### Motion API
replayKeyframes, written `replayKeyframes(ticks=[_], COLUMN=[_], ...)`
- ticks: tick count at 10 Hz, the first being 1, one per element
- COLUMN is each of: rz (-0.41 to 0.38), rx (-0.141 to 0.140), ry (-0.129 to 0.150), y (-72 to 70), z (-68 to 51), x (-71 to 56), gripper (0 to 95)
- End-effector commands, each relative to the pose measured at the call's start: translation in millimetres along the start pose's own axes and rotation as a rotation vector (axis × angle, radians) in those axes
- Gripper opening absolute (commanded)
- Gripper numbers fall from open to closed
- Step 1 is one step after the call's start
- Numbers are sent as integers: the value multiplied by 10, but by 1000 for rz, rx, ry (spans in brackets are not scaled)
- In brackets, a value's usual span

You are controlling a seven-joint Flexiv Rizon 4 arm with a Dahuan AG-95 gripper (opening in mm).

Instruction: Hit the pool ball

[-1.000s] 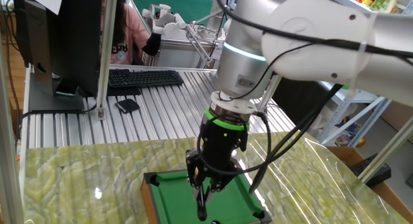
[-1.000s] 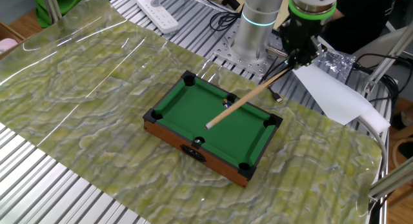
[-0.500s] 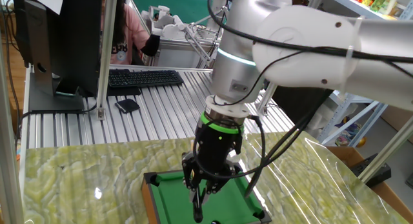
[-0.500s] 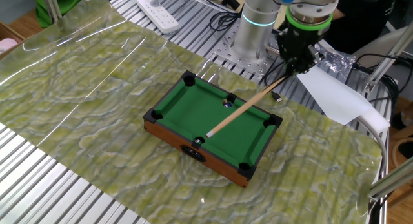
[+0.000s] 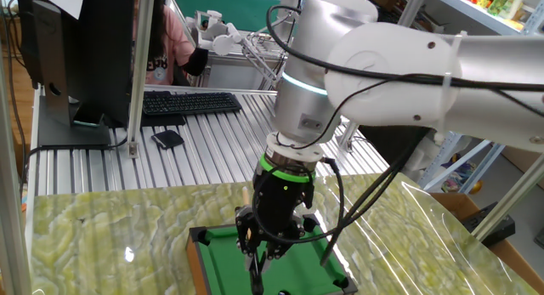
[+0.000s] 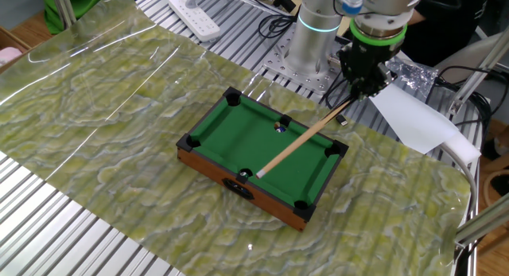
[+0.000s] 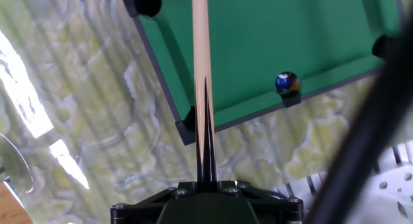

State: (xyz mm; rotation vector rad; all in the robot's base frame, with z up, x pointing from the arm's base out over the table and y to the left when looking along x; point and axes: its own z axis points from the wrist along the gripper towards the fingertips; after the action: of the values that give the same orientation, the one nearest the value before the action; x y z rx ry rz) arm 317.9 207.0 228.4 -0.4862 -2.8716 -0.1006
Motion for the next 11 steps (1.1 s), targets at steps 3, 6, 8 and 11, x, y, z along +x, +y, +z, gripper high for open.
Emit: replayKeyframes(ticks=[3,6,8,11], rz=[-5,-21,-36,-44], rx=[3,-1,-2,-4], ry=[0,1,2,2], y=[16,-14,-45,-43], z=[119,173,220,304], x=[-41,-106,-158,-192], gripper=[0,0,0,0])
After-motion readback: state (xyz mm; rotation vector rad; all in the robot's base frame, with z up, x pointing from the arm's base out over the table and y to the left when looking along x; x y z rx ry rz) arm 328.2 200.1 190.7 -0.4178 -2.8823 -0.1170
